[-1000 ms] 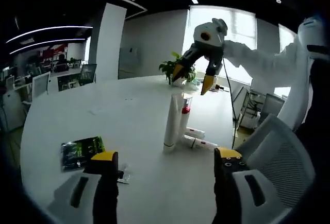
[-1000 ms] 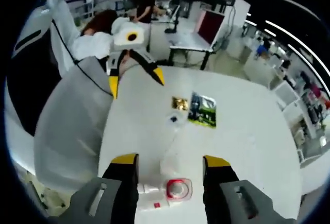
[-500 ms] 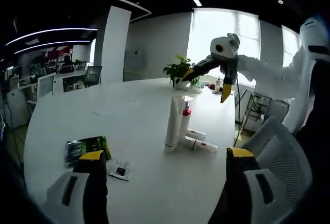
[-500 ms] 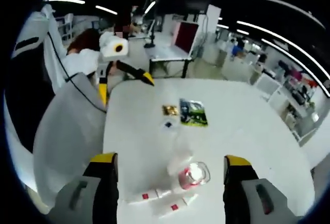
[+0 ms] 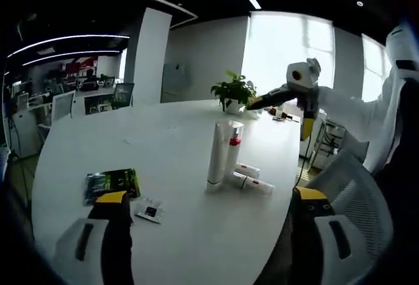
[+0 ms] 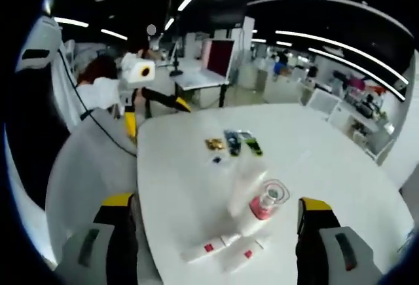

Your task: Arrange the skincare products in the storage area until every visible bottle or jar stands upright without overlapping.

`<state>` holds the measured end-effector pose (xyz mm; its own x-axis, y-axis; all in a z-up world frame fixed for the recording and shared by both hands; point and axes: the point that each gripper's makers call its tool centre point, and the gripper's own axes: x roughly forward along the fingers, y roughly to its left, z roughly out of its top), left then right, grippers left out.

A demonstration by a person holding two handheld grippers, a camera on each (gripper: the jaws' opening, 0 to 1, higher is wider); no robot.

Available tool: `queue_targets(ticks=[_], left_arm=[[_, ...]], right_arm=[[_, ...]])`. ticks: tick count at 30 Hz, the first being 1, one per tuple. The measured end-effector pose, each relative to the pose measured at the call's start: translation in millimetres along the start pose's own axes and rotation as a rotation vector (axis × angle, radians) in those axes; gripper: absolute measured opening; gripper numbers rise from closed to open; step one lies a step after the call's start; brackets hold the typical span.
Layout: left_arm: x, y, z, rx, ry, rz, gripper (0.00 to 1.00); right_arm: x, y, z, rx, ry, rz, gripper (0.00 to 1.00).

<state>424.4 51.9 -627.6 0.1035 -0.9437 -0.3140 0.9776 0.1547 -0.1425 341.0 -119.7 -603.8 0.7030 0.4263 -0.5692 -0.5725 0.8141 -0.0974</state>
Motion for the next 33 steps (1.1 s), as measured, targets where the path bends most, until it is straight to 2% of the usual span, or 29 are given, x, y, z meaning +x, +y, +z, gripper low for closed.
queue_targets(ticks=[4,8,13,16,18,23,25,33], left_arm=[[-2.3,-4.6,2.2,-0.011,-0.013,-0.002,0.99],[-3.6,-6.6,-0.9,0.005,0.01,0.016,0.99],[-6.4,-11.0,-0.4,0.009,0.008,0.028,0.99],[-4.0,-11.0,-1.4,0.006,0.011,0.032,0.99],[-1.7,-11.7,-1.1,0.0,0.013,0.03,0.99],[5.6,-18.7,3.1,0.002,0.008,0.021,0.99],[7.9,-20.6,3.7,0.001,0.008,0.022,0.99],[13.3,-24.8,3.9,-0.005,0.001,0.052,0.99]], right_arm=[[-3.2,10.9,-1.8,0.01,-0.013,-0.007,0.99],[-8.2,14.1,-7.3,0.031,-0.02,-0.03,0.99],[-11.2,19.0,-12.1,0.072,-0.05,-0.057,0.99],[-11.7,18.7,-22.4,0.08,-0.017,-0.073,0.99],[-12.4,23.2,-26.8,0.077,0.001,-0.066,0.99],[-15.2,28.1,-27.3,0.099,-0.031,-0.05,0.99],[-14.3,28.6,-30.9,0.093,-0.022,-0.052,0.99],[-14.8,31.2,-41.8,0.071,-0.004,-0.033,0.99]])
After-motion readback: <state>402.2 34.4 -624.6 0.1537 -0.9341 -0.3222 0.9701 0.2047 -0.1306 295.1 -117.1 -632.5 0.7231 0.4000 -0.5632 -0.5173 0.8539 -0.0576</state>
